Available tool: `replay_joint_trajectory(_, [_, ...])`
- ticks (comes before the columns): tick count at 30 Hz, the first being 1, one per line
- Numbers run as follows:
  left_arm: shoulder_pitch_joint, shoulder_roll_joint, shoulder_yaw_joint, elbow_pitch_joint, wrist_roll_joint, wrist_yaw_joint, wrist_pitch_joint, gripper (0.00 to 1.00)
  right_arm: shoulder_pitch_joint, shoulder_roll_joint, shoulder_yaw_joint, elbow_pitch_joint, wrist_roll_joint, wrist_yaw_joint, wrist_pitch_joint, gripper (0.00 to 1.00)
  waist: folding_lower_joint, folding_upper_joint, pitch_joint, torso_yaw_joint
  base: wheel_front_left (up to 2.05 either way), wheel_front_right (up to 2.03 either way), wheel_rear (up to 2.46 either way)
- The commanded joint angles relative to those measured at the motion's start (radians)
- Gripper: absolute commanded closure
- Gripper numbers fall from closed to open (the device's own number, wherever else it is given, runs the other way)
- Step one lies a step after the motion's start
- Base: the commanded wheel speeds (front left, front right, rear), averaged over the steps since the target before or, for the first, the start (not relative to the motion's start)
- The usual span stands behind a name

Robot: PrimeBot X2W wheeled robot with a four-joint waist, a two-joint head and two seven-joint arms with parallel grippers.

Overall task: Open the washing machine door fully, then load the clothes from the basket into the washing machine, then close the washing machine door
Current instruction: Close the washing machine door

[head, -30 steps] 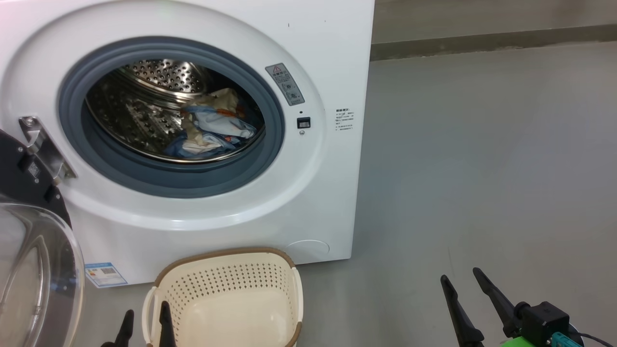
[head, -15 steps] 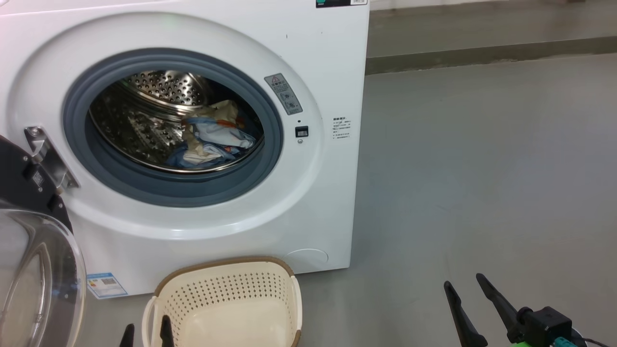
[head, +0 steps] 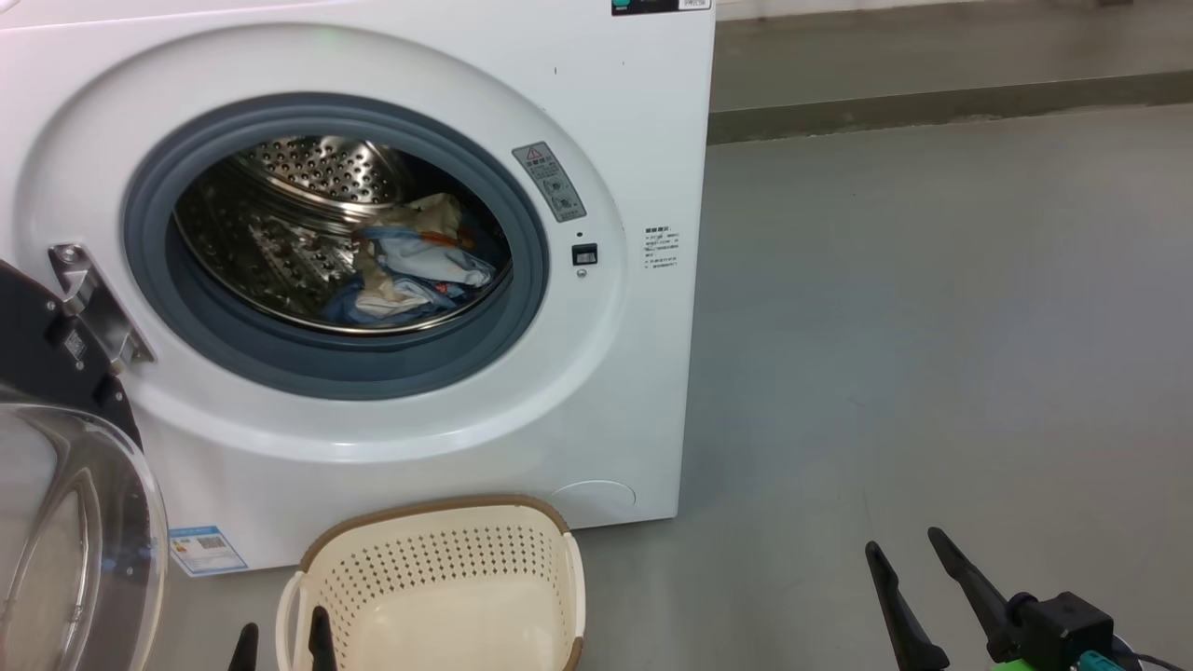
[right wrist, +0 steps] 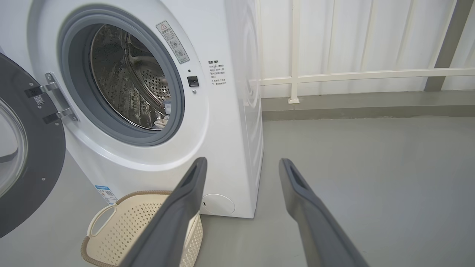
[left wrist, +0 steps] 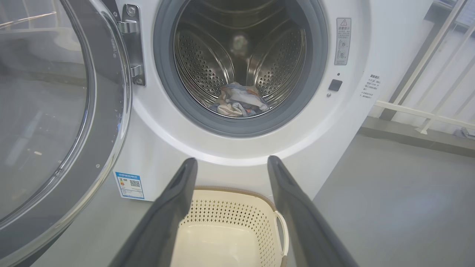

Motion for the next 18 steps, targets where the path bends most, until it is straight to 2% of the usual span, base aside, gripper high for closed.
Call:
replay_joint_trajectory(1, [-0.021, 0.009, 0.029, -0.031, -0.003, 0.003, -0.006, 0.0, -0.01, -0.008, 0.017, -0.026, -0.019, 0.001, -0.005, 0.0, 0.0, 0.0, 0.001, 0.0, 0.0, 0.0, 0.0])
replay_joint_trajectory(18, [-0.024, 0.009, 0.023, -0.045, -0.001, 0.009, -0.006, 0.0, -0.01, -0.005, 0.015, -0.028, -0.019, 0.001, -0.005, 0.0, 0.0, 0.0, 0.015, 0.005, 0.0, 0.0, 0.0])
